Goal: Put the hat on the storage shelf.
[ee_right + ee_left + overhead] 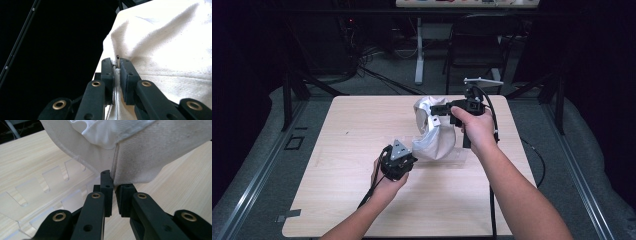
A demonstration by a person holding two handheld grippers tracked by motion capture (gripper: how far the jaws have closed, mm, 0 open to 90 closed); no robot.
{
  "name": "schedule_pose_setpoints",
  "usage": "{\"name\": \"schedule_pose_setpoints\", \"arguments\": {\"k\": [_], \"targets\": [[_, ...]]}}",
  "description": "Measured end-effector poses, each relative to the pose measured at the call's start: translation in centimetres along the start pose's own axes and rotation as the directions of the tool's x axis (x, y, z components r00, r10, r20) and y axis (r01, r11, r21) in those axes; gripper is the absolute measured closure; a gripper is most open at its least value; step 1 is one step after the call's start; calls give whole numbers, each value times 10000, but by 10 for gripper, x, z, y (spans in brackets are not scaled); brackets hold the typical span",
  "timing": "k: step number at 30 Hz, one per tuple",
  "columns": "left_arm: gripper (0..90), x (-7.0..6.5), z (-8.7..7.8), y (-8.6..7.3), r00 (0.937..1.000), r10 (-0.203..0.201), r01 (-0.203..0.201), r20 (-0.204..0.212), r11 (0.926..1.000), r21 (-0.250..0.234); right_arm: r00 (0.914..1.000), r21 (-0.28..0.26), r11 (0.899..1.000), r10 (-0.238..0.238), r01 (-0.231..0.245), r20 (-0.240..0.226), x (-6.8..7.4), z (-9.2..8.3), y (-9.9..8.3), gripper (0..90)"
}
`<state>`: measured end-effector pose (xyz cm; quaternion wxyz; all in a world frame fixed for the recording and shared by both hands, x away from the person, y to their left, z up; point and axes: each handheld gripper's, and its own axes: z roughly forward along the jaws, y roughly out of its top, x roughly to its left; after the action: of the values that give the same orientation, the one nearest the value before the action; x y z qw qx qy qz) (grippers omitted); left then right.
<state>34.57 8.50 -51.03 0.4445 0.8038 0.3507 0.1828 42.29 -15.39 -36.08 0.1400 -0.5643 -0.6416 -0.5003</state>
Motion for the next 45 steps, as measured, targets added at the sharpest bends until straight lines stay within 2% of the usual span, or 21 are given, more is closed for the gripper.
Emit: {"name": "schedule_pose_setpoints", "arguments": {"k": [7,8,10,12,16,22,33,38,45], "targets": [[862,8,2,-6,9968,-660,654,452,9978,135,10000,196,9998,-5,4,22,-1,11,-3,822],[862,9,2,-7,9969,-669,660,421,9976,220,10000,230,9997,-16,15,38,-2,13,-4,822],[861,11,6,-10,9967,-656,632,476,9967,516,9999,306,9995,-16,12,127,-3,15,-4,822],[862,11,6,-13,9965,-662,639,506,9969,452,9996,365,9993,-8,-2,285,-4,18,-6,822],[853,7,6,-13,9982,-495,481,334,9980,419,9997,369,9993,58,-66,223,-7,19,-7,821],[726,6,4,-13,9986,-496,491,186,9984,269,9997,250,9997,-17,11,261,-9,15,-7,819],[600,6,-2,-15,9992,-405,404,76,9991,98,9997,165,9998,97,-100,214,-11,13,-8,813],[565,5,-7,-16,9993,-310,310,198,9995,-12,9998,154,9999,73,-76,176,-10,13,-8,781],[529,6,-18,-17,9986,-358,365,389,9992,-160,9992,220,9994,-269,263,298,-1,14,-10,707]]}}
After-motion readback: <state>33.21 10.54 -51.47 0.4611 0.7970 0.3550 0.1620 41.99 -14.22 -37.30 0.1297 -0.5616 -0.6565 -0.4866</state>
